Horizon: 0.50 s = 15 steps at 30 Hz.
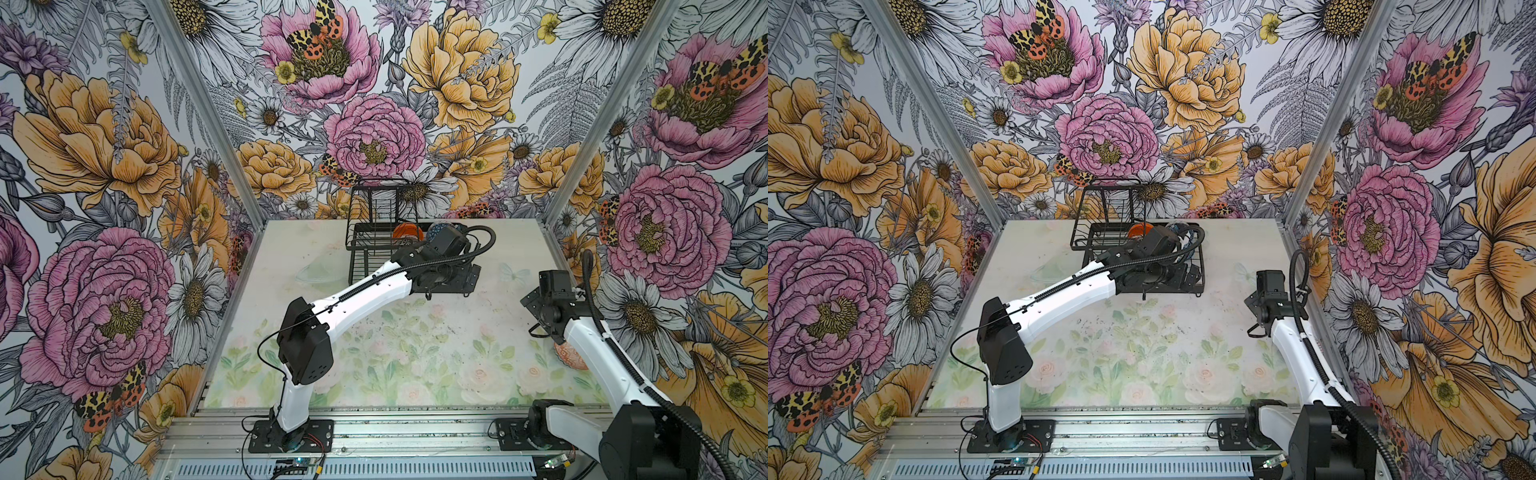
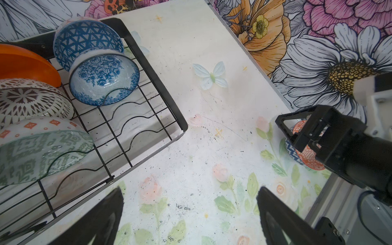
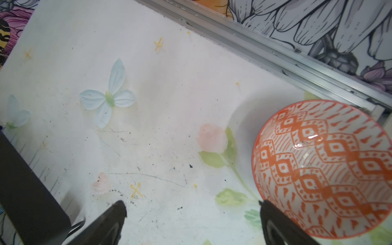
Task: Load the bowls into the dish rack
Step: 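Move the right gripper down to the orange-patterned bowl rim on the table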
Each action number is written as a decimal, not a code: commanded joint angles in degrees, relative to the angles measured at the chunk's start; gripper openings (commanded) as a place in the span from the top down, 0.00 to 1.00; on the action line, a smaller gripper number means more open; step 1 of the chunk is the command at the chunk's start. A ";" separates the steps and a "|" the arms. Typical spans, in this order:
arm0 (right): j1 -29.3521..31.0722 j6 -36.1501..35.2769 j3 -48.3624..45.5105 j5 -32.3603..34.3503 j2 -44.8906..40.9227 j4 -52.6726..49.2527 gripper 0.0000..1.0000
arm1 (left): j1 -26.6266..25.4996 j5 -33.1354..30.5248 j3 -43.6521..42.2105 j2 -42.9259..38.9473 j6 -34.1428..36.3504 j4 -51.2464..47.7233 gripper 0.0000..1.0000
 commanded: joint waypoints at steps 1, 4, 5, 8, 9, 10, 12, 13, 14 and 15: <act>-1.60 -0.12 -1.82 2.25 -0.72 -1.24 0.01 | -0.31 2.16 -0.19 -1.25 -1.31 0.81 0.01; -3.00 -0.17 -2.77 2.07 0.18 -1.11 0.01 | -0.31 2.26 -0.12 -1.18 -1.53 0.81 0.01; -3.63 -0.23 -2.97 1.71 0.85 -1.11 0.00 | -0.31 2.36 -0.19 -1.16 -1.60 0.83 0.01; -5.18 -0.08 -3.24 0.58 2.75 -1.05 0.01 | -0.40 2.65 -0.54 -1.29 -2.01 0.72 0.01; -5.62 0.12 -3.31 0.22 3.34 -1.07 0.01 | -0.54 2.70 -0.76 -1.31 -2.10 0.72 0.01; -6.06 0.22 -3.34 -0.17 4.05 -1.03 0.02 | -0.57 2.79 -0.80 -1.33 -2.24 0.72 0.01; -6.78 0.06 -3.29 -0.67 5.33 -0.87 0.03 | -0.71 2.90 -0.80 -1.42 -2.28 0.65 0.01; -7.13 -0.19 -3.33 -0.88 5.90 -0.59 0.03 | -0.76 2.88 -0.85 -1.37 -2.28 0.58 0.01; -7.41 -0.63 -3.35 -1.27 6.42 -0.12 0.04 | -0.79 2.87 -0.78 -1.42 -2.28 0.57 0.01; -7.62 -1.02 -3.42 -1.58 6.82 0.25 0.04 | -0.77 2.92 -0.59 -1.29 -2.29 0.46 0.01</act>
